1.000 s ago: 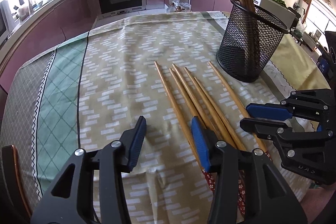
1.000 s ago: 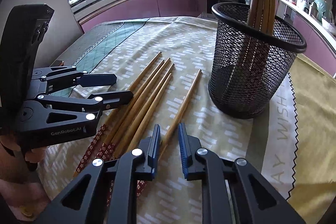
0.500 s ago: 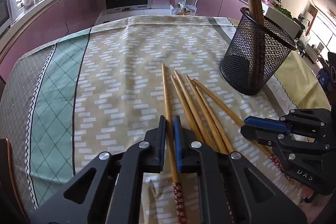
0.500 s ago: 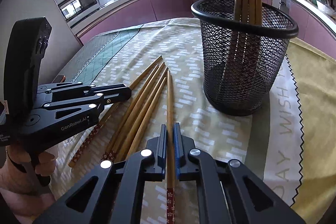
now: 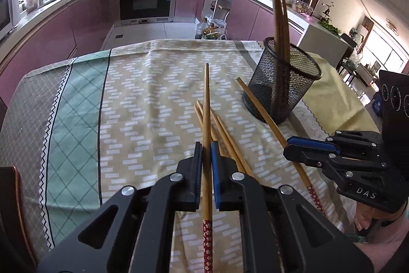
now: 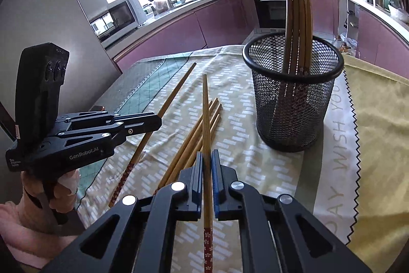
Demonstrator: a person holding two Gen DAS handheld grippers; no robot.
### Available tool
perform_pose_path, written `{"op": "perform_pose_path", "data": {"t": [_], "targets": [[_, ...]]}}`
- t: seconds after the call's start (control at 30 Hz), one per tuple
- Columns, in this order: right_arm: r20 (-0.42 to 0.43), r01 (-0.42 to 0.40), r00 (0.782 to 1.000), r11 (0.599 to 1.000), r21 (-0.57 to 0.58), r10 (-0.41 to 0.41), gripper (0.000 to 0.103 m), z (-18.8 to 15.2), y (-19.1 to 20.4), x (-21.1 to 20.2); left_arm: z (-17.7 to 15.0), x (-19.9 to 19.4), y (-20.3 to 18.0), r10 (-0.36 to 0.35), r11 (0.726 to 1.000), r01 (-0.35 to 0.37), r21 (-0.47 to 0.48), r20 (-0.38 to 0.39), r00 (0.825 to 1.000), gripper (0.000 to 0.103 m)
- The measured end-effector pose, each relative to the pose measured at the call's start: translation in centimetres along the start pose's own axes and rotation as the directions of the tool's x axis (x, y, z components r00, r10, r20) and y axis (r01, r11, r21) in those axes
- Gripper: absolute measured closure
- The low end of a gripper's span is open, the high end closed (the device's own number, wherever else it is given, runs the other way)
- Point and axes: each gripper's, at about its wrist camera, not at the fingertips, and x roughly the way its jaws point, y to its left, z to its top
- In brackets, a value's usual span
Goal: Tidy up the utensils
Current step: 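Lift both held chopsticks upright and carry them over the mesh cup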
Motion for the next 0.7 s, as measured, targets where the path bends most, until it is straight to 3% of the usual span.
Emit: {"op": "perform_pose_path", "data": {"t": [0.47,0.7], "targets": [[0.157,-0.049,0.986,0.999,0.007,0.047,0.097,2.0,-0.7,-5.0,2.4,-7.1,-3.0,-0.122,0.99,0.11,0.083,0.146,0.982,0.095],[0.232,-0.035,0.972,0.999,0.003,0.034,0.097,3.4,-1.8,-7.1,4.1,-8.5,-3.9,-0.167,0.984,0.151,0.099,0.191,0.967,0.096]]}}
